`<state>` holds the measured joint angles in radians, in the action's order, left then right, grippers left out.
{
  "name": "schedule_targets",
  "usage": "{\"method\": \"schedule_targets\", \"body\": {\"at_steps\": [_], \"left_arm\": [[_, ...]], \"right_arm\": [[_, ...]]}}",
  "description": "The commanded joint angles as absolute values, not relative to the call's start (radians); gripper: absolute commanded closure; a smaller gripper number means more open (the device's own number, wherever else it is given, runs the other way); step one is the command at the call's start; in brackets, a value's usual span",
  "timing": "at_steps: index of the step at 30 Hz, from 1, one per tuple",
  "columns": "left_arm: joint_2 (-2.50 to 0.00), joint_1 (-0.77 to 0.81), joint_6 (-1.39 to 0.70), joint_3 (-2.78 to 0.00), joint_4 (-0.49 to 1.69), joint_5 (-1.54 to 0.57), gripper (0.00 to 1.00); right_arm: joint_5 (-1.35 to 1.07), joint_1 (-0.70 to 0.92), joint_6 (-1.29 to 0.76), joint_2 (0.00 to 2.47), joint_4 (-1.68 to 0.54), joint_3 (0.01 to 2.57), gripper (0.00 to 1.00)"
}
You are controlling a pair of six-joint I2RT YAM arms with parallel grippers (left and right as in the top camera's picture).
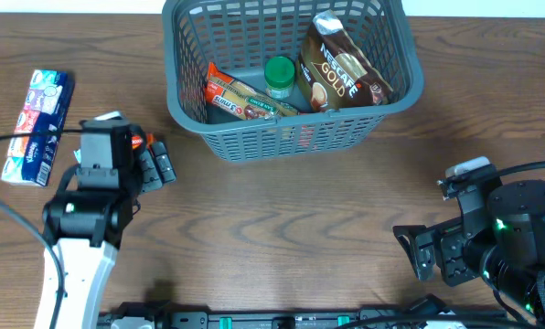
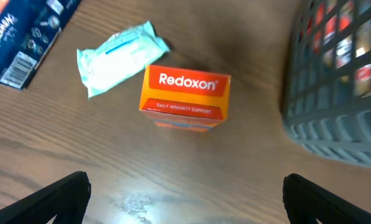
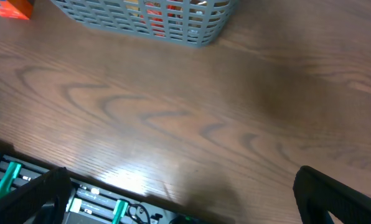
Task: Pack container
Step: 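Move the left gripper toward the Redoxon box and Kleenex pack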
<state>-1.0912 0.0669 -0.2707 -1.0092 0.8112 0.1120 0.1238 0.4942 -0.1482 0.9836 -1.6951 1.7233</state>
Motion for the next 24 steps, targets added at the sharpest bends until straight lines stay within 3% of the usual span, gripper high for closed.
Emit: {"method": "schedule_targets", "body": {"at_steps": [1,24], "left_arm": [[-1.14,0.053,-0.239,-1.025,0.821,0.125,0.02],[-1.315,0.002,-0.15,-1.025,0.704,0.125,0.01]], "right_arm": [[0.123,0.492,-0.137,0.985,-1.697,1.737,0.01],[0.123,0.492,-0.137,0.985,-1.697,1.737,0.01]]}}
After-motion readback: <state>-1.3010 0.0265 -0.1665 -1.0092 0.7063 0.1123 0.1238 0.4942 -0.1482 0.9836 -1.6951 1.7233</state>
